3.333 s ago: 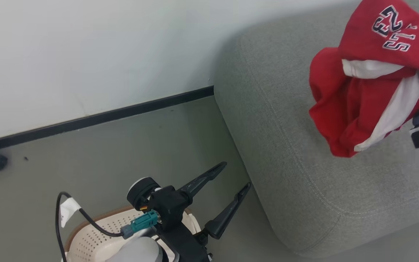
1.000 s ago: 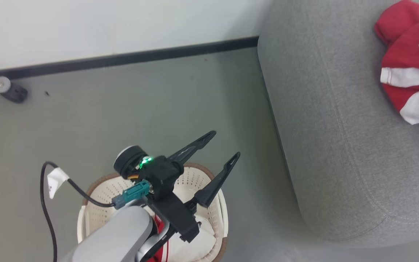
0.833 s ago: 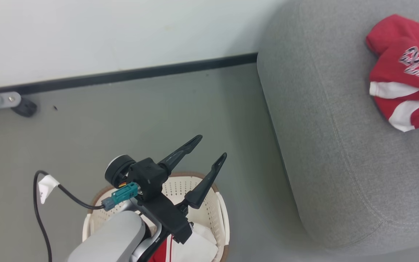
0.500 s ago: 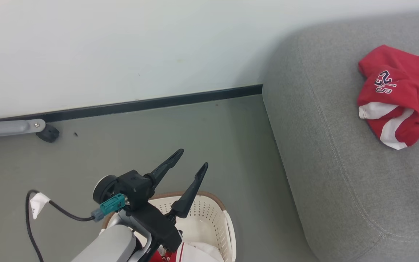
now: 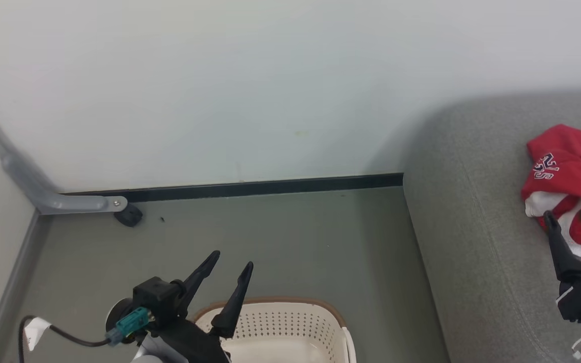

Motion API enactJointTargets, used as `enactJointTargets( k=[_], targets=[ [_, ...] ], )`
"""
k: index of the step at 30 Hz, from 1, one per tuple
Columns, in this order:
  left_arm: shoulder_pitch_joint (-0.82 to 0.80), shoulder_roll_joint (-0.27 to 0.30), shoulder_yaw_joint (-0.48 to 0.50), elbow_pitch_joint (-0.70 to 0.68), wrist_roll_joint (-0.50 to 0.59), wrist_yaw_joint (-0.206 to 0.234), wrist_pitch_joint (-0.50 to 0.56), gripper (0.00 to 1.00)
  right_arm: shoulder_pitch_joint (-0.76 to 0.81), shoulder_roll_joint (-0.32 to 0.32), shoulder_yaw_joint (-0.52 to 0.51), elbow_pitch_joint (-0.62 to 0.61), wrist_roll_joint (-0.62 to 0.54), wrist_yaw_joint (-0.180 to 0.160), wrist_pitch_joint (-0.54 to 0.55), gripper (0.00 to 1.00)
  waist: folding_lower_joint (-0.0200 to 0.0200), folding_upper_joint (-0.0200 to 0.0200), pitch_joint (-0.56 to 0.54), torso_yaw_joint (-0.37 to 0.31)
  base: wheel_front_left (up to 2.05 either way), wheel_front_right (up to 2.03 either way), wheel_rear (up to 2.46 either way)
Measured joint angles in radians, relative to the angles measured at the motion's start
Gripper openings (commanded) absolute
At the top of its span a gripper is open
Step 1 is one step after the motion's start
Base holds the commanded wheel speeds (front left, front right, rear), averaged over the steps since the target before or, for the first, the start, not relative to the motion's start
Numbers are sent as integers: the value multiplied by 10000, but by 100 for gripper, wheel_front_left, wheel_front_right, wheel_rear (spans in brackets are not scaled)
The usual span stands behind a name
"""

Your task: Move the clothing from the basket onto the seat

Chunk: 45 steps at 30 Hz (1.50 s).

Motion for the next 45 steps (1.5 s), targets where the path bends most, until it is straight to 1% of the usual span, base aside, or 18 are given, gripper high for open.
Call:
enactJointTargets(
  k=[5,7,10,16,21,28,31,36,45],
  targets=[
    [436,75,405,-90,-65,290,0,100,1002,163,-293,-874,0,0,0,100,0,0,-345,484,0,0,0],
    [599,130,629,-176,-150,364,-2,100,1371,362,-326,-1287,-19,-35,2,100,0,0,-455,664,0,0,0],
    [940,268,1041,-324,-165,625,-2,100,1685,713,-314,-1908,-171,-136,0,100,1,0,-599,886,0,0,0],
    [1469,360,1643,-476,-410,1043,-2,100,2402,1244,-485,-2884,-399,-550,0,100,0,0,-735,1078,0,0,0],
    [1877,347,2025,-617,-403,1139,-2,100,2998,1639,-642,-3319,-725,-813,0,100,1,0,-703,1077,0,0,0],
    [2104,349,2556,-871,-240,1304,-2,100,3444,1778,-734,-3833,-1323,-1070,0,100,2,1,-643,1057,0,0,0],
    [2217,305,2713,-970,38,1308,-2,100,3447,1797,-796,-4059,-1601,-1072,0,100,2,1,-604,1037,0,0,0],
    [2219,173,2803,-1122,173,1310,-2,100,3448,1810,-928,-4194,-1799,-1072,0,100,2,2,-560,999,0,0,0],
    [2225,98,2943,-1229,307,1296,-2,100,3458,1912,-1118,-4527,-2073,-1070,0,100,2,1,-402,938,0,0,0]
  ],
)
